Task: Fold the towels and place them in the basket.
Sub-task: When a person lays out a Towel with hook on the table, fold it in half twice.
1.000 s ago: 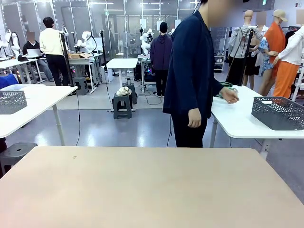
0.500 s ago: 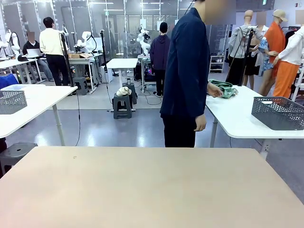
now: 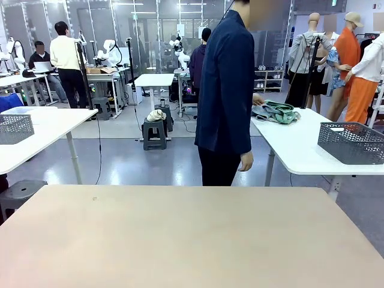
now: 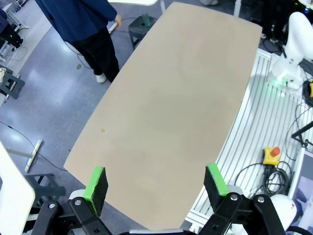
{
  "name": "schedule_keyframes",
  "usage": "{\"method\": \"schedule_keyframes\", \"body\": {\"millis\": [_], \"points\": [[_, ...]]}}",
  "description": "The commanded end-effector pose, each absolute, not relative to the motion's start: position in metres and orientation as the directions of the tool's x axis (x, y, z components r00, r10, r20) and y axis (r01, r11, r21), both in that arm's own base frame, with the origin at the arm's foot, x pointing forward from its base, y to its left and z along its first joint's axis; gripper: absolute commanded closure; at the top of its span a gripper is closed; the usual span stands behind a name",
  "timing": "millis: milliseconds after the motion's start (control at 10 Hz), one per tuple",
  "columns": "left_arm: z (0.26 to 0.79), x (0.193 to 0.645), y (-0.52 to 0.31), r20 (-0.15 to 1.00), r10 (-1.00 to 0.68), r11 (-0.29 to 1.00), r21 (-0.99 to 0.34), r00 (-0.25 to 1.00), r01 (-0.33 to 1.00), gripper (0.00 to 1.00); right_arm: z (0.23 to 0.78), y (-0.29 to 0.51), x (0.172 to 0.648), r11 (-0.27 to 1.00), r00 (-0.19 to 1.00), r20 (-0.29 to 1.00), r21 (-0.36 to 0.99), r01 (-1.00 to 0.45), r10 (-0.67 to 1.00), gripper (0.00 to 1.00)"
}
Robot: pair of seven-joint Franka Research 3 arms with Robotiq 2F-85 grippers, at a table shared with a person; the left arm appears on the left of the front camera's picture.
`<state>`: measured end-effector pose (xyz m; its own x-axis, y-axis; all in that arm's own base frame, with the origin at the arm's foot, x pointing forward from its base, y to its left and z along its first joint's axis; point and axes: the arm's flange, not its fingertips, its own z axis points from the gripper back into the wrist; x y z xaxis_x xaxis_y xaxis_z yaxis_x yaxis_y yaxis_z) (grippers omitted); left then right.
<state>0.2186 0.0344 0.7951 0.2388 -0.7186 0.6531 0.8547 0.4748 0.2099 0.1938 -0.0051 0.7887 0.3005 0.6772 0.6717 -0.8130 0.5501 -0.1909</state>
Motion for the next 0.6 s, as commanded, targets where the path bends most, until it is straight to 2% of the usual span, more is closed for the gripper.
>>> {"method": "schedule_keyframes", "body": {"millis": [0, 500], "points": [[0.7955, 0.2188, 0.0324, 0.656, -0.720, 0.465, 0.211, 0.228, 0.860, 0.00, 0.7891, -0.0047, 0.1935, 0.545, 0.292, 0.676, -0.193, -0.816, 0.676, 0.00], [0.7955, 0.2188, 0.0324, 0.656, -0.720, 0.465, 0.211, 0.228, 0.860, 0.00, 0.7891, -0.0047, 0.1935, 0.545, 0.292, 0.676, -0.193, -0.816, 0.676, 0.00]]}}
